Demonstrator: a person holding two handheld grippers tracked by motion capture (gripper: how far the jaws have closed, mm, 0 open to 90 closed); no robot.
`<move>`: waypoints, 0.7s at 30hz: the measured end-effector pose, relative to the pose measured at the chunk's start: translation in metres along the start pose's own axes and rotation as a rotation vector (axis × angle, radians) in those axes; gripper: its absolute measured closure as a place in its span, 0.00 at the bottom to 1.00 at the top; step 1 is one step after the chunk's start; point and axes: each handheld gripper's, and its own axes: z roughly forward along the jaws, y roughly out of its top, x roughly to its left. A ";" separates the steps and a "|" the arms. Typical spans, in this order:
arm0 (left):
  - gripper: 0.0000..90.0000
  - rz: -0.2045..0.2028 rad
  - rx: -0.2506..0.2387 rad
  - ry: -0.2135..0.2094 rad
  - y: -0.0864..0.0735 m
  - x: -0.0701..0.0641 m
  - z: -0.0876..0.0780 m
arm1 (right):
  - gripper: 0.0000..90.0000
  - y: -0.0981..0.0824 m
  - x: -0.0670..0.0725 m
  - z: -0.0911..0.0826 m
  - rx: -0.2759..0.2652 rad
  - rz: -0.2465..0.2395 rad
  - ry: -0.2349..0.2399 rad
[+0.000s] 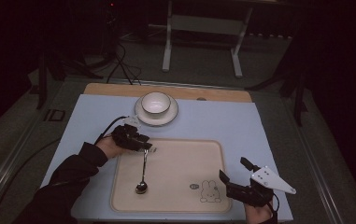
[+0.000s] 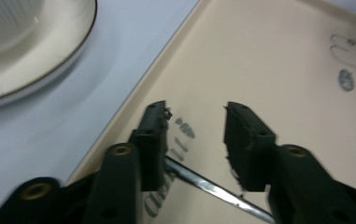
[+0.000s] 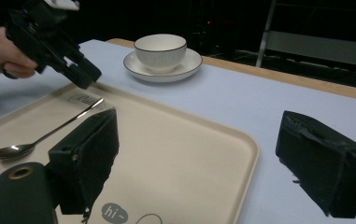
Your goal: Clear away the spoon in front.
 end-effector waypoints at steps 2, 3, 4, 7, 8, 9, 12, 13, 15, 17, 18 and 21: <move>0.50 -0.002 -0.014 0.002 0.004 -0.004 -0.005 | 0.15 0.000 0.000 -0.001 -0.002 -0.002 -0.003; 0.50 -0.008 -0.024 0.003 0.005 -0.006 -0.007 | 0.15 0.000 0.000 -0.001 -0.002 -0.002 -0.003; 0.44 -0.027 -0.028 -0.005 0.007 -0.008 -0.010 | 0.15 0.000 0.000 -0.001 -0.003 -0.002 -0.003; 0.32 -0.056 -0.044 -0.019 0.008 -0.011 -0.013 | 0.15 0.000 0.001 0.000 0.004 -0.002 -0.004; 0.19 -0.065 -0.044 -0.045 0.008 -0.011 -0.014 | 0.15 0.000 0.001 0.000 0.006 -0.003 -0.005; 0.19 -0.075 -0.045 -0.043 0.008 -0.012 -0.015 | 0.15 0.000 0.001 0.000 0.006 -0.003 -0.005; 0.14 -0.098 -0.081 -0.036 0.006 -0.015 -0.020 | 0.15 0.000 0.000 0.000 0.007 0.002 -0.006; 0.11 -0.098 -0.081 -0.036 0.006 -0.015 -0.020 | 0.15 0.000 0.000 0.000 0.007 0.002 -0.006; 0.01 -0.102 -0.095 -0.056 0.004 -0.018 -0.023 | 0.15 0.000 0.000 0.000 0.006 0.004 -0.005; 0.01 -0.101 -0.101 -0.048 0.002 -0.020 -0.024 | 0.15 0.000 0.000 0.001 0.008 0.004 -0.005; 0.01 -0.103 -0.101 -0.028 0.001 -0.023 -0.027 | 0.15 0.000 0.001 0.001 0.009 0.000 -0.004; 0.01 -0.104 -0.119 -0.024 -0.002 -0.026 -0.031 | 0.15 0.000 0.001 0.000 0.006 0.000 -0.003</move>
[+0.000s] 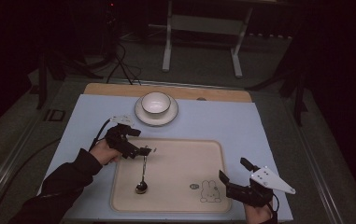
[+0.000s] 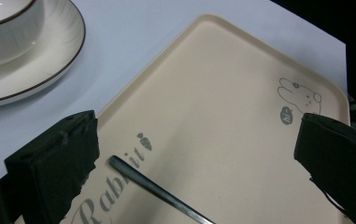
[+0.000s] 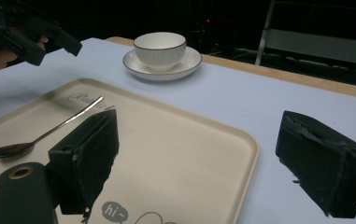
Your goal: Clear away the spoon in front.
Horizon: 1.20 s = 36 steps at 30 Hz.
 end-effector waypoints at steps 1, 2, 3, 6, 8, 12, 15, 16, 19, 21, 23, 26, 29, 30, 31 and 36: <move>0.01 0.004 -0.022 -0.005 -0.002 -0.003 -0.006 | 0.15 0.000 0.000 0.000 0.000 0.000 0.000; 0.01 0.004 -0.022 -0.005 -0.002 -0.003 -0.006 | 0.15 0.000 0.000 0.000 0.002 0.002 0.000; 0.01 0.005 -0.031 -0.013 -0.003 -0.005 -0.009 | 0.15 0.000 0.000 0.000 0.002 0.002 -0.001; 0.01 0.004 -0.050 0.001 -0.007 -0.009 -0.019 | 0.15 0.000 0.000 0.000 0.003 0.003 -0.001; 0.01 0.000 -0.060 0.009 -0.010 -0.012 -0.024 | 0.15 0.000 0.000 0.001 0.003 0.001 -0.002; 0.01 -0.011 -0.100 0.029 -0.019 -0.021 -0.035 | 0.15 -0.001 0.000 0.002 0.006 0.004 -0.002; 0.01 0.005 -0.104 0.047 -0.024 -0.028 -0.039 | 0.15 -0.001 0.001 0.004 0.012 0.001 0.000; 0.01 0.012 -0.108 0.053 -0.025 -0.031 -0.041 | 0.15 -0.001 0.001 0.004 0.012 0.001 0.000; 0.01 0.017 -0.128 0.036 -0.031 -0.036 -0.044 | 0.15 -0.001 0.002 0.004 0.014 0.002 0.002; 0.01 0.026 -0.157 0.033 -0.039 -0.042 -0.046 | 0.15 -0.001 0.002 0.004 0.015 0.001 0.002; 0.01 0.025 -0.162 0.036 -0.042 -0.045 -0.047 | 0.15 0.000 0.002 0.004 0.016 0.000 0.000; 0.01 0.037 -0.160 0.061 -0.049 -0.052 -0.047 | 0.15 0.000 0.001 0.003 0.010 -0.001 -0.006; 0.01 0.047 -0.173 0.080 -0.058 -0.055 -0.048 | 0.15 -0.001 0.000 0.003 0.012 0.003 -0.005; 0.01 0.042 -0.180 0.083 -0.061 -0.055 -0.049 | 0.15 0.000 0.001 0.003 0.010 -0.001 -0.005; 0.01 0.040 -0.181 0.089 -0.062 -0.055 -0.050 | 0.15 0.000 0.001 0.003 0.010 -0.003 -0.004; 0.01 0.001 -0.220 0.156 -0.070 -0.052 -0.057 | 0.15 0.000 0.001 0.003 0.011 -0.006 -0.005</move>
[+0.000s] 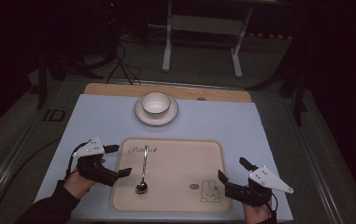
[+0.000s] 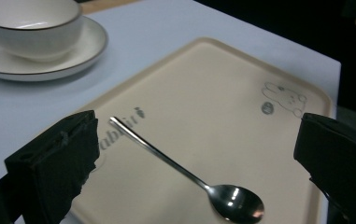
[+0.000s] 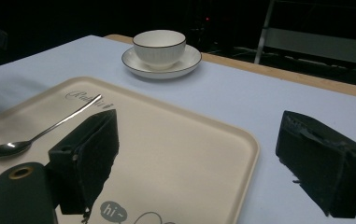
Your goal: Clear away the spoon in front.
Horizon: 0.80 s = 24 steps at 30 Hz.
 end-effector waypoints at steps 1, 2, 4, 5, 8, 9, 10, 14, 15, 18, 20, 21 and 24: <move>0.01 -0.008 -0.011 0.012 -0.002 0.001 -0.002 | 0.15 0.000 0.000 0.000 -0.002 0.001 0.001; 0.01 -0.006 -0.017 0.022 -0.004 0.002 -0.003 | 0.15 0.000 0.000 -0.001 -0.003 0.002 0.000; 0.01 -0.011 -0.054 0.031 -0.012 0.007 -0.006 | 0.15 0.000 0.000 -0.001 -0.004 0.001 -0.001; 0.01 -0.011 -0.054 0.031 -0.012 0.007 -0.006 | 0.15 0.000 0.000 -0.001 -0.004 0.001 -0.001; 0.01 -0.020 -0.094 0.044 -0.017 0.015 -0.009 | 0.15 0.000 0.000 -0.001 -0.005 -0.007 -0.002; 0.01 -0.029 -0.086 0.056 -0.020 0.018 -0.008 | 0.15 0.000 0.000 -0.001 -0.005 -0.009 -0.001; 0.01 -0.029 -0.086 0.056 -0.020 0.018 -0.008 | 0.15 0.000 0.000 -0.001 -0.004 -0.009 -0.001; 0.01 -0.031 -0.055 0.062 -0.026 0.021 -0.003 | 0.15 0.000 -0.001 -0.001 -0.003 0.004 0.001; 0.01 -0.031 -0.047 0.059 -0.027 0.021 -0.002 | 0.15 0.000 -0.001 -0.001 -0.003 0.004 0.001; 0.01 -0.013 -0.026 0.056 -0.029 0.020 0.003 | 0.15 -0.001 -0.002 0.000 0.002 0.007 0.006; 0.01 -0.017 -0.024 0.048 -0.030 0.020 0.005 | 0.15 -0.002 -0.003 0.002 0.008 0.010 0.013; 0.01 -0.017 -0.023 0.046 -0.030 0.019 0.006 | 0.15 -0.002 -0.003 0.002 0.009 0.014 0.015; 0.01 -0.002 -0.020 0.054 -0.031 0.018 0.005 | 0.15 -0.002 -0.004 0.002 0.012 0.018 0.018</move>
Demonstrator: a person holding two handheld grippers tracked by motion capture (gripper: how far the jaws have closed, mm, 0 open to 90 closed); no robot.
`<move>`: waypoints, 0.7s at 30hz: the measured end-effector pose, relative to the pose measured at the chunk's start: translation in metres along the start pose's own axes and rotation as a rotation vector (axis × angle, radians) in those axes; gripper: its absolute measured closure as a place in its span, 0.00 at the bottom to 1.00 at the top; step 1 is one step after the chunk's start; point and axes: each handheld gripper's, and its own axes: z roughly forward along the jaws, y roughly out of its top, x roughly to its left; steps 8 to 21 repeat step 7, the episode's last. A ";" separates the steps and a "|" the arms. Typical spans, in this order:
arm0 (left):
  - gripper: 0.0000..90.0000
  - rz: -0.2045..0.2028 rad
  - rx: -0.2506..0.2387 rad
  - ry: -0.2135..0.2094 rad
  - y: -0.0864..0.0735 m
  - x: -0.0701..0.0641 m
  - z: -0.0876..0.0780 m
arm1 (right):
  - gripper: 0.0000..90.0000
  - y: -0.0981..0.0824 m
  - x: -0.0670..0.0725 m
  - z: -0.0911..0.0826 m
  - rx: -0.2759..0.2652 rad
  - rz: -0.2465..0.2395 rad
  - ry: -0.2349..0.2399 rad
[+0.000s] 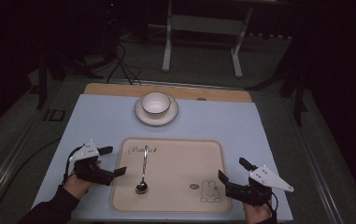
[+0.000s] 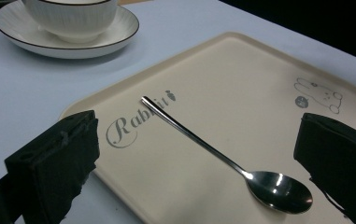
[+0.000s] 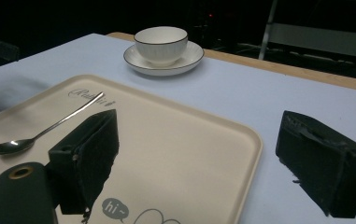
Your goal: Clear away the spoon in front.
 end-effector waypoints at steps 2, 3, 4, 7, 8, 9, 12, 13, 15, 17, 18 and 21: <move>0.01 -0.010 -0.013 -0.005 0.000 0.001 -0.001 | 0.15 0.000 0.000 0.000 0.001 -0.002 0.001; 0.01 -0.015 -0.022 -0.012 0.000 0.002 -0.002 | 0.15 0.000 0.000 0.001 0.004 -0.002 0.004; 0.01 -0.020 -0.032 -0.018 -0.001 0.003 -0.003 | 0.15 0.000 0.000 0.001 0.004 -0.002 0.004; 0.01 -0.025 -0.031 -0.007 -0.001 0.004 -0.004 | 0.15 0.000 0.001 0.001 0.005 -0.005 0.008; 0.01 -0.025 -0.031 -0.007 -0.001 0.004 -0.004 | 0.15 0.000 0.001 0.001 0.005 -0.005 0.008; 0.01 -0.025 -0.031 -0.007 -0.001 0.004 -0.004 | 0.15 0.000 0.001 0.001 0.005 -0.005 0.008; 0.01 -0.025 -0.031 -0.007 -0.001 0.004 -0.004 | 0.15 0.000 0.001 0.001 0.005 -0.005 0.008; 0.01 -0.025 -0.031 -0.007 -0.001 0.004 -0.004 | 0.15 0.000 0.001 0.001 0.005 -0.005 0.008; 0.01 -0.025 -0.031 -0.007 -0.001 0.004 -0.004 | 0.15 0.000 0.001 0.001 0.005 -0.005 0.008; 0.01 -0.025 -0.031 -0.007 -0.001 0.004 -0.004 | 0.15 0.000 0.001 0.001 0.005 -0.005 0.008; 0.01 -0.025 -0.031 -0.007 -0.001 0.004 -0.004 | 0.15 0.000 0.001 0.001 0.005 -0.005 0.008; 0.01 -0.025 -0.031 -0.007 -0.001 0.004 -0.004 | 0.15 0.000 0.001 0.001 0.005 -0.005 0.008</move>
